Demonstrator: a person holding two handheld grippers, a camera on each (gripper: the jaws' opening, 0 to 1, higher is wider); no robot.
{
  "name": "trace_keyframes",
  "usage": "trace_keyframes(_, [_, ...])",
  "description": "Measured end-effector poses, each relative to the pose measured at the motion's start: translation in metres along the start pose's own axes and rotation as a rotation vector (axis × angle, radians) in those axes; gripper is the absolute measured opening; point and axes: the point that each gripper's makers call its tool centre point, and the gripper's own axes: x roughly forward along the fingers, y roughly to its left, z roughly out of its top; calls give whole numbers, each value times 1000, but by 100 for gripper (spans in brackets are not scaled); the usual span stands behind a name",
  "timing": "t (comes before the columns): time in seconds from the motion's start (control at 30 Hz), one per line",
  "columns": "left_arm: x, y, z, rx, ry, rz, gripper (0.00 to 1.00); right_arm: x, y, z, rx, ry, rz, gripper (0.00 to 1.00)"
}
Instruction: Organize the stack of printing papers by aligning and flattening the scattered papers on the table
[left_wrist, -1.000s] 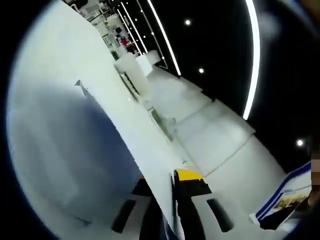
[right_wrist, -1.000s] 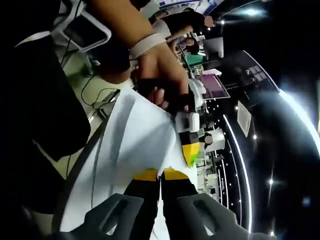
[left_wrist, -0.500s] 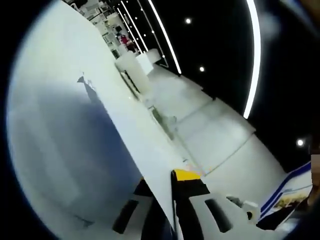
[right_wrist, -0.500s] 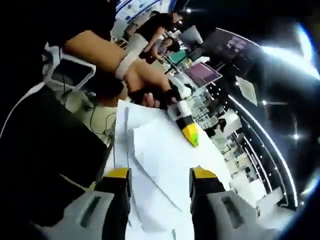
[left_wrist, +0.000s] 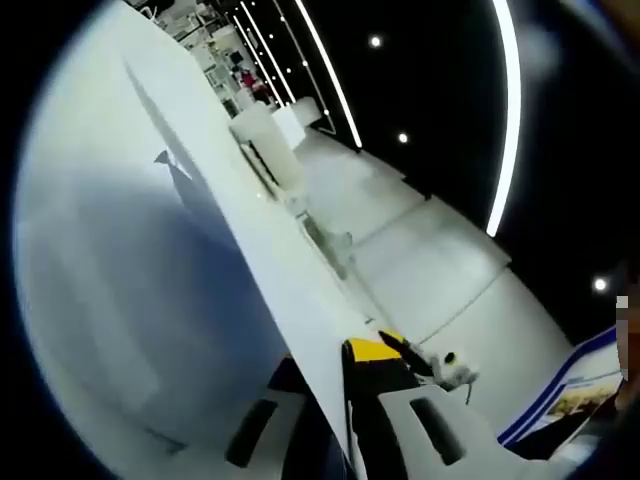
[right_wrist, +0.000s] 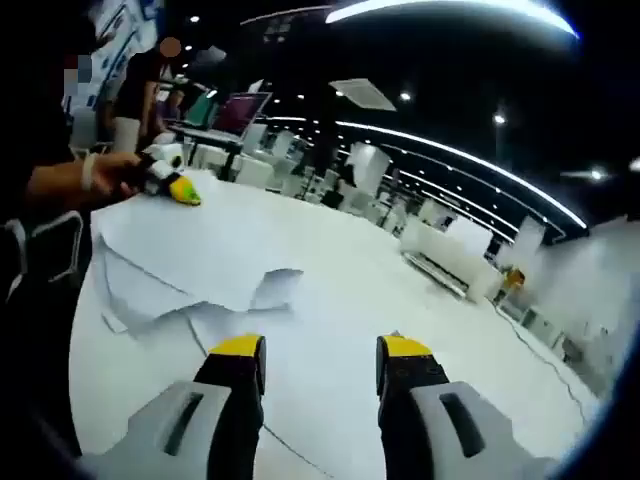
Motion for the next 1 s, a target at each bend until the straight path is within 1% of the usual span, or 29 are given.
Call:
trace_keyframes(0.03, [-1, 0, 0, -3, -2, -2, 7, -6, -11, -5, 46, -1, -22, 39])
trace_keyframes(0.1, [-1, 0, 1, -3, -6, -5, 7, -18, -32, -22, 138, 33, -71, 36])
trace_keyframes(0.13, [-1, 0, 1, -3, -7, -5, 7, -25, -42, -28, 187, 25, -96, 34])
trace_keyframes(0.17, [-1, 0, 1, -3, -6, -5, 7, -29, -48, -32, 222, 23, -112, 32])
trace_keyframes(0.2, [-1, 0, 1, -3, -6, -5, 7, -38, -58, -43, 288, 36, -139, 31])
trace_keyframes(0.23, [-1, -1, 1, -2, -5, -6, 7, -44, -64, -50, 314, 44, -157, 32])
trace_keyframes(0.3, [-1, -1, 1, -1, -4, -6, 7, -54, -70, -62, 334, 60, -184, 31])
trace_keyframes(0.37, [-1, -1, 1, -4, -3, -8, 7, -61, -69, -72, 341, 79, -199, 31])
trace_keyframes(0.4, [-1, -1, 0, -6, -2, -7, 7, -64, -67, -79, 358, 96, -205, 31])
trace_keyframes(0.43, [-1, -1, 0, -6, -2, -8, 7, -65, -67, -81, 366, 102, -207, 31])
trace_keyframes(0.5, [-1, -1, -1, -3, 0, -7, 7, -67, -57, -96, 449, 134, -209, 31])
trace_keyframes(0.53, [0, -1, 0, -2, 1, -6, 7, -67, -56, -100, 458, 135, -213, 31])
trace_keyframes(0.6, [0, -1, 0, 0, 2, -6, 7, -65, -52, -102, 479, 127, -222, 31])
trace_keyframes(0.63, [0, -1, 0, 0, 2, -5, 7, -61, -51, -97, 480, 95, -213, 31])
trace_keyframes(0.67, [0, 0, 0, 0, 2, -4, 7, -60, -50, -96, 524, 87, -230, 31])
trace_keyframes(0.77, [0, 0, -1, -4, 4, -4, 7, -51, -40, -90, 531, 87, -194, 26])
trace_keyframes(0.8, [0, 0, 0, -4, 5, -5, 7, -49, -37, -88, 525, 81, -186, 25])
trace_keyframes(0.93, [0, 0, 0, -3, 4, -6, 7, -42, -37, -87, 549, 69, -187, 24])
trace_keyframes(1.0, [0, 0, 0, 0, 5, -6, 7, -39, -40, -85, 585, 56, -191, 23])
